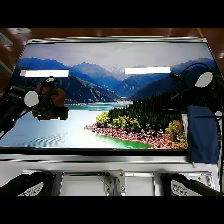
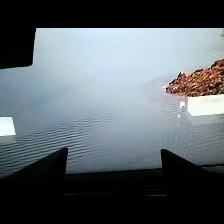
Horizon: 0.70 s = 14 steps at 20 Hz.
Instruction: Fold the shirts.
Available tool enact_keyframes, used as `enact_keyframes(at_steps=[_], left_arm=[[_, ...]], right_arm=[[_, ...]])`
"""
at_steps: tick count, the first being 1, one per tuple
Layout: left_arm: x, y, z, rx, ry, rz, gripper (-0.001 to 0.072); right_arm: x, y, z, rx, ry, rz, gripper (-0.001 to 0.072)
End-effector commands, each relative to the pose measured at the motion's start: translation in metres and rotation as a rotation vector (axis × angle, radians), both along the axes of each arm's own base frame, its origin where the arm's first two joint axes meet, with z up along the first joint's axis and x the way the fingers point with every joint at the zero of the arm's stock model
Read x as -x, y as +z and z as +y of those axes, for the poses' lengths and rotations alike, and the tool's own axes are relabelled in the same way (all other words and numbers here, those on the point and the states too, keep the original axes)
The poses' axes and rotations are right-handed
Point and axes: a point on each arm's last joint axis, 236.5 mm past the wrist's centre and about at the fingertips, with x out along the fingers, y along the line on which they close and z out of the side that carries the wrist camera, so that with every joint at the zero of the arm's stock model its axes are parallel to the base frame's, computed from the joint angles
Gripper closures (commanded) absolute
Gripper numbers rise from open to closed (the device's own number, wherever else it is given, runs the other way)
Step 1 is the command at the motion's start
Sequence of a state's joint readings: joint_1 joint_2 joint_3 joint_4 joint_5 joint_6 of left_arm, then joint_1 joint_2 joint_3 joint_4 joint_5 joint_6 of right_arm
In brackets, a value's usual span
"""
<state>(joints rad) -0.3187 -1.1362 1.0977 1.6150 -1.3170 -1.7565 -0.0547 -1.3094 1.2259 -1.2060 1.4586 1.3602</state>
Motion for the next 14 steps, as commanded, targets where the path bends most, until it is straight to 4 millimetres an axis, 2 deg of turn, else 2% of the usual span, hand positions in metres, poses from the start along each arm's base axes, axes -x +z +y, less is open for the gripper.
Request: enact_keyframes(at_steps=[1, 14], left_arm=[[-0.0001, 0.0000, 0.0003, 0.000, 0.000, 0.000, -0.0008], [-0.0001, 0.0000, 0.0003, 0.000, 0.000, 0.000, -0.0008]], right_arm=[[0.0001, 0.0000, 0.0002, 0.000, 0.000, 0.000, 0.0036], [-0.0003, 0.0013, 0.0039, -0.018, -0.027, 0.009, 0.0035]])
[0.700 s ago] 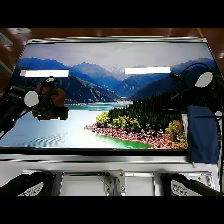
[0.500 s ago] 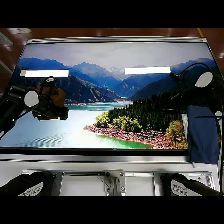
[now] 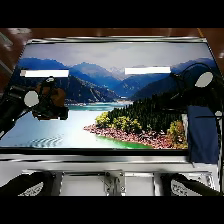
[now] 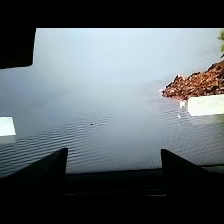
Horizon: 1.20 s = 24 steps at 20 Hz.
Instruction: Fold the shirts.
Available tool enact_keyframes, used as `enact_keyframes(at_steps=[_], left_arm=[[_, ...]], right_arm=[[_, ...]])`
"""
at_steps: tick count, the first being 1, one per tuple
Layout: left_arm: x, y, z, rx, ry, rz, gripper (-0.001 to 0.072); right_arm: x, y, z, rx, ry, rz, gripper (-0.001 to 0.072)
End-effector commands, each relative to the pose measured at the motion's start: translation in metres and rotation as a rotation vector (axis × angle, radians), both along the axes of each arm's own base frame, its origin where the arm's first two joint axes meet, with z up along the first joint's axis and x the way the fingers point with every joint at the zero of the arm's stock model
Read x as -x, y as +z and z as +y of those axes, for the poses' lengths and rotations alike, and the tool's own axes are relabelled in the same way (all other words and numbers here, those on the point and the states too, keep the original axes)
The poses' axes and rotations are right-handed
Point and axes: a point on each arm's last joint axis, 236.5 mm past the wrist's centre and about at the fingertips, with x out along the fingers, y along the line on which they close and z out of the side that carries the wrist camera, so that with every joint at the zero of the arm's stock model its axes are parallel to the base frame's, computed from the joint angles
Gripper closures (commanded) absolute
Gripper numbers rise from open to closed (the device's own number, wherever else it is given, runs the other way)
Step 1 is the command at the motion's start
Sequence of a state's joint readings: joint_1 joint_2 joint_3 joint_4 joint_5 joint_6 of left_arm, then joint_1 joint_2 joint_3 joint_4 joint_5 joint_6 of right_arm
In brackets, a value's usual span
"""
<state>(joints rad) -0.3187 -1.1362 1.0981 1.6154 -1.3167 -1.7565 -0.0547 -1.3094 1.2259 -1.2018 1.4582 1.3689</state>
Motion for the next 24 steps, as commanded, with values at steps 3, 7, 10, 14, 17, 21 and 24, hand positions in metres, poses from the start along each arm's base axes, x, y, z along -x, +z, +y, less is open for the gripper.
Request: enact_keyframes(at_steps=[3, 7, 10, 14, 17, 21, 24], left_arm=[[-0.022, 0.005, -0.007, 0.032, -0.001, -0.094, -0.0008], [-0.052, 0.019, -0.035, 0.165, 0.023, -0.223, -0.0008], [-0.069, 0.027, -0.031, 0.138, -0.020, -0.303, -0.0005], [-0.099, 0.033, 0.077, -0.058, 0.145, -0.261, -0.0013], [-0.124, 0.023, 0.173, -0.071, 0.354, -0.227, -0.0013], [-0.137, -0.039, 0.212, 0.142, 0.516, -0.105, -0.0013], [-0.140, -0.080, 0.221, 0.129, 0.509, -0.044, -0.0013]], right_arm=[[-0.001, 0.004, 0.009, -0.042, -0.023, 0.006, 0.0035], [-0.001, 0.010, 0.024, -0.107, -0.049, 0.018, 0.0036], [-0.001, 0.011, 0.037, -0.113, -0.021, 0.004, 0.0036], [0.000, 0.009, 0.062, -0.093, 0.055, -0.026, 0.0036], [0.005, 0.007, 0.079, -0.070, 0.113, -0.038, 0.0036], [0.015, 0.007, 0.100, -0.071, 0.177, -0.033, 0.0036], [0.020, 0.007, 0.108, -0.075, 0.196, -0.027, 0.0036]])
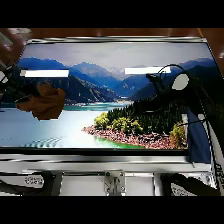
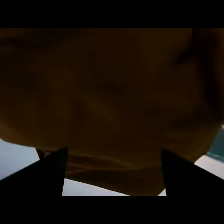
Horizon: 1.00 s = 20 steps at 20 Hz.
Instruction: Fold the shirts.
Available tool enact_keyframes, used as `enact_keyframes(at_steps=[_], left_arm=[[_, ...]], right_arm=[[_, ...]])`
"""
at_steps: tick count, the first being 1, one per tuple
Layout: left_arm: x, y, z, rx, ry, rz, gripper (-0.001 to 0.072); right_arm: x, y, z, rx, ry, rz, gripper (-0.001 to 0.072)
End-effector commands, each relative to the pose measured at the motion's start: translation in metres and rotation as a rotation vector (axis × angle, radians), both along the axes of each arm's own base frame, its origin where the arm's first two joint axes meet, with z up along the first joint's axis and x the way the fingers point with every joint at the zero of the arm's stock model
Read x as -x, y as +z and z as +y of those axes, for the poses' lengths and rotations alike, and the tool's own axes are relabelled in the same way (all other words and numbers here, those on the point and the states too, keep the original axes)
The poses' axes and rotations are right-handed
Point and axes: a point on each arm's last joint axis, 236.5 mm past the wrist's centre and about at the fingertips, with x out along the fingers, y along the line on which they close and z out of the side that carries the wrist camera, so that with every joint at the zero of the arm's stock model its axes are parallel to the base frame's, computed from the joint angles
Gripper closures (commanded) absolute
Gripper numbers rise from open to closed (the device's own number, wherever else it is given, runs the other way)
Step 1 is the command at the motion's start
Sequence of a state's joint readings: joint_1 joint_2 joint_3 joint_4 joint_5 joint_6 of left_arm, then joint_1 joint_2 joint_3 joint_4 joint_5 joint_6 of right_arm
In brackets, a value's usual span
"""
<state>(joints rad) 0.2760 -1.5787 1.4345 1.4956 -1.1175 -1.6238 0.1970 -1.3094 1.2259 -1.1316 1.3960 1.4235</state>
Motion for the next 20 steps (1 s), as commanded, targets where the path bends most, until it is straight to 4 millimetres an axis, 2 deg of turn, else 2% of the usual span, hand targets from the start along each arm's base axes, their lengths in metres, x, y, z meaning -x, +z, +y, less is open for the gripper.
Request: enact_keyframes(at_steps=[1, 4, 8, 9, 10, 11, 13, 15, 16, 18, 20], left_arm=[[-0.006, -0.045, 0.017, 0.057, 0.027, 0.049, -0.0013], [-0.013, -0.067, 0.022, 0.050, 0.032, 0.051, -0.0013], [-0.025, -0.077, 0.027, 0.034, 0.038, 0.014, -0.0013], [-0.026, -0.078, 0.027, 0.026, 0.018, 0.009, 0.0142], [-0.026, -0.078, 0.027, 0.021, -0.007, 0.010, 0.0522], [-0.024, -0.077, 0.023, 0.036, -0.008, 0.020, 0.0668], [-0.024, -0.061, 0.017, 0.063, -0.024, 0.028, 0.0670], [-0.043, -0.011, 0.002, 0.118, -0.026, -0.088, 0.0670], [-0.055, 0.024, -0.009, 0.145, -0.025, -0.180, 0.0671], [-0.066, 0.113, -0.035, 0.151, -0.057, -0.389, 0.0671], [-0.052, 0.198, -0.069, 0.109, -0.135, -0.558, 0.0671]], right_arm=[[0.005, 0.000, 0.010, 0.000, 0.013, 0.009, 0.0036], [0.005, 0.000, 0.010, -0.001, -0.036, 0.032, 0.0036], [0.009, 0.000, 0.011, -0.006, -0.075, 0.069, 0.0036], [0.010, 0.000, 0.011, -0.005, -0.080, 0.075, 0.0036], [0.010, 0.000, 0.011, -0.005, -0.083, 0.076, 0.0036], [0.010, 0.000, 0.011, -0.005, -0.086, 0.077, 0.0036], [0.010, 0.000, 0.011, -0.005, -0.085, 0.077, 0.0036], [0.009, -0.001, 0.009, 0.004, -0.085, 0.074, 0.0036], [0.009, -0.001, 0.008, 0.008, -0.084, 0.073, 0.0036], [0.008, -0.001, 0.008, 0.009, -0.085, 0.071, 0.0036], [0.008, -0.001, 0.008, 0.009, -0.086, 0.070, 0.0036]])
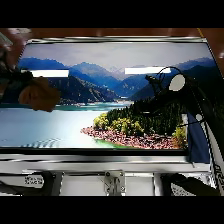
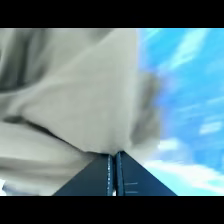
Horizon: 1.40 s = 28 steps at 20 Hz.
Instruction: Fold the shirts.
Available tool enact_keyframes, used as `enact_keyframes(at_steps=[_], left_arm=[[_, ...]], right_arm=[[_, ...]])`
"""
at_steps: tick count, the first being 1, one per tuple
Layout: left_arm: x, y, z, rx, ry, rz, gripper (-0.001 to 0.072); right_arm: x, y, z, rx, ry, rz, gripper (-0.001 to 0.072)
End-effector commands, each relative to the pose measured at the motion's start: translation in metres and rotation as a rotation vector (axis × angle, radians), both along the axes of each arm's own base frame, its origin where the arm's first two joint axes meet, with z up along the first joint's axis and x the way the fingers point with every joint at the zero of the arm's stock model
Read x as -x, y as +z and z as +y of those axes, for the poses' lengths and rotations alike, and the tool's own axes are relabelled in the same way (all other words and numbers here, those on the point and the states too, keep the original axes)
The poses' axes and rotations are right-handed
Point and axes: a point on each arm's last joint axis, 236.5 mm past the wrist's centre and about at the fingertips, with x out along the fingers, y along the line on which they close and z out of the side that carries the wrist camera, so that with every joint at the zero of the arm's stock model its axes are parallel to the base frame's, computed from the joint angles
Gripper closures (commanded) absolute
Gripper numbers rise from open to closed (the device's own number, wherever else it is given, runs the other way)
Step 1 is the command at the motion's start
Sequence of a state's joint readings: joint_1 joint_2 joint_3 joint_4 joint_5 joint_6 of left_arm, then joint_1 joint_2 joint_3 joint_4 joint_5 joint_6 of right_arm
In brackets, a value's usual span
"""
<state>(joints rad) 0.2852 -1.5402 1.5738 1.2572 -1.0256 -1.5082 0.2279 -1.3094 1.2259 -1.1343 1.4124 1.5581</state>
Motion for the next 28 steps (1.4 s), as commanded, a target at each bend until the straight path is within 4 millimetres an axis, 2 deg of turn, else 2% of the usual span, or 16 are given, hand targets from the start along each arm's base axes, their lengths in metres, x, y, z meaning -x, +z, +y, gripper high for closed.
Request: enact_keyframes(at_steps=[1, 3, 4, 5, 7, 9, 11, 13, 17, 20, 22, 23, 24, 25, 26, 28], left_arm=[[0.023, 0.142, -0.062, -0.011, -0.101, -0.301, 0.0671], [0.059, 0.206, -0.105, -0.025, -0.182, -0.431, 0.0671], [0.078, 0.233, -0.126, -0.021, -0.221, -0.492, 0.0671], [0.095, 0.252, -0.145, 0.002, -0.247, -0.532, 0.0671], [0.122, 0.275, -0.182, 0.055, -0.312, -0.580, 0.0671], [0.136, 0.276, -0.222, 0.111, -0.393, -0.572, 0.0671], [0.142, 0.254, -0.263, 0.144, -0.492, -0.514, 0.0671], [0.147, 0.213, -0.305, 0.184, -0.569, -0.404, 0.0670], [0.166, 0.101, -0.388, 0.242, -0.666, -0.168, 0.0670], [0.204, 0.011, -0.448, 0.259, -0.713, 0.011, 0.0670], [0.222, -0.019, -0.481, 0.272, -0.753, 0.056, 0.0668], [0.223, -0.022, -0.491, 0.281, -0.772, 0.050, 0.0590], [0.217, -0.018, -0.494, 0.283, -0.775, 0.038, 0.0298], [0.205, -0.009, -0.488, 0.292, -0.753, 0.024, 0.0071], [0.189, 0.003, -0.472, 0.291, -0.722, 0.028, 0.0023], [0.160, 0.023, -0.416, 0.258, -0.660, 0.076, 0.0028]], right_arm=[[-0.001, -0.001, -0.002, 0.008, 0.000, -0.003, 0.0036], [0.003, -0.002, -0.005, 0.024, 0.011, 0.008, 0.0036], [0.006, -0.003, -0.007, 0.029, 0.025, 0.015, 0.0036], [0.009, -0.002, -0.008, 0.032, 0.045, 0.023, 0.0036], [0.016, 0.002, -0.009, 0.036, 0.088, 0.036, 0.0036], [0.024, 0.008, -0.011, 0.040, 0.123, 0.059, 0.0036], [0.034, 0.012, -0.014, 0.051, 0.158, 0.094, 0.0036], [0.046, 0.012, -0.028, 0.102, 0.185, 0.127, 0.0036], [0.053, 0.011, -0.076, 0.302, 0.200, 0.135, 0.0036], [0.049, 0.011, -0.093, 0.378, 0.190, 0.117, 0.0036], [0.045, 0.011, -0.089, 0.361, 0.184, 0.097, 0.0036], [0.042, 0.011, -0.085, 0.349, 0.178, 0.084, 0.0036], [0.040, 0.011, -0.083, 0.340, 0.176, 0.075, 0.0036], [0.038, 0.011, -0.083, 0.339, 0.174, 0.068, 0.0036], [0.037, 0.010, -0.083, 0.341, 0.173, 0.062, 0.0036], [0.035, 0.010, -0.089, 0.367, 0.172, 0.058, 0.0036]])
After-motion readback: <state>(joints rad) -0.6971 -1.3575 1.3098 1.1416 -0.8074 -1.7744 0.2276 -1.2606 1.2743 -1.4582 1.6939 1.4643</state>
